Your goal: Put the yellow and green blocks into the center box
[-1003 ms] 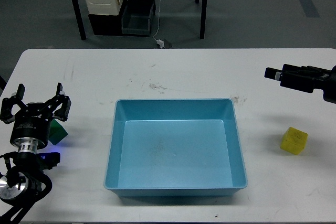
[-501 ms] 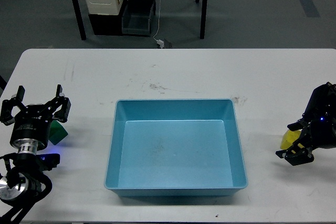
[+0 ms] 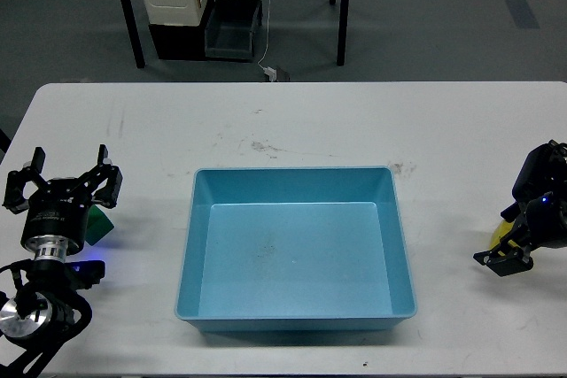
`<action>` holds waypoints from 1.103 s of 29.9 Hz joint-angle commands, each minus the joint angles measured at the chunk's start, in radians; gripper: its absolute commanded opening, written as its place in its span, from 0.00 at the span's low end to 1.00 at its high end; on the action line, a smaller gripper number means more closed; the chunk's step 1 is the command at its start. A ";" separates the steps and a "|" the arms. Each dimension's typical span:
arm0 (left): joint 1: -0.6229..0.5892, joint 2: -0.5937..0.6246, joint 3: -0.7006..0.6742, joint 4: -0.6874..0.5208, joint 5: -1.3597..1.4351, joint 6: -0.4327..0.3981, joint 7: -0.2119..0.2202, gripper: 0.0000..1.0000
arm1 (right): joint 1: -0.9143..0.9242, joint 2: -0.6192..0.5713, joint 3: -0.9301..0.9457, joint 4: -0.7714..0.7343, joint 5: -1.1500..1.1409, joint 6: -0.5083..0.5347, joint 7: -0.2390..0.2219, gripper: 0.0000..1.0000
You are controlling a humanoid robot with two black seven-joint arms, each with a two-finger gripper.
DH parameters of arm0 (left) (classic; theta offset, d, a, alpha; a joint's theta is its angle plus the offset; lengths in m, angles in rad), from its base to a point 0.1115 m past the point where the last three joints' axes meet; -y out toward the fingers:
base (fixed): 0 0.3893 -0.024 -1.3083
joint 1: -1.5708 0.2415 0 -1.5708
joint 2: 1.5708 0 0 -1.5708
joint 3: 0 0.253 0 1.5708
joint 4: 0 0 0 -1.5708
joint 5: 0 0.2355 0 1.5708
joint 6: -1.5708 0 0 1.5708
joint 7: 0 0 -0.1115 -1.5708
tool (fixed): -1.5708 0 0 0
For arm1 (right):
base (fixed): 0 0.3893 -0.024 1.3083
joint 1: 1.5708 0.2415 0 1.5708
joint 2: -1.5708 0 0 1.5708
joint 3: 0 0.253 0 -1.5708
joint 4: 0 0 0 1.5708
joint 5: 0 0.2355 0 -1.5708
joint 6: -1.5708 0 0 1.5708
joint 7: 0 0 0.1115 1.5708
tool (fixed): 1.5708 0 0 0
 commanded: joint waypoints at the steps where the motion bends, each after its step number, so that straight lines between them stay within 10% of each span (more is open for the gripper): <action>1: 0.000 -0.002 0.000 0.001 0.001 0.000 0.000 1.00 | 0.003 0.005 0.022 -0.002 0.003 0.000 0.000 0.98; 33: -0.010 -0.020 0.002 0.024 0.001 0.002 0.002 1.00 | -0.014 -0.087 0.088 -0.140 -0.003 0.000 0.000 0.98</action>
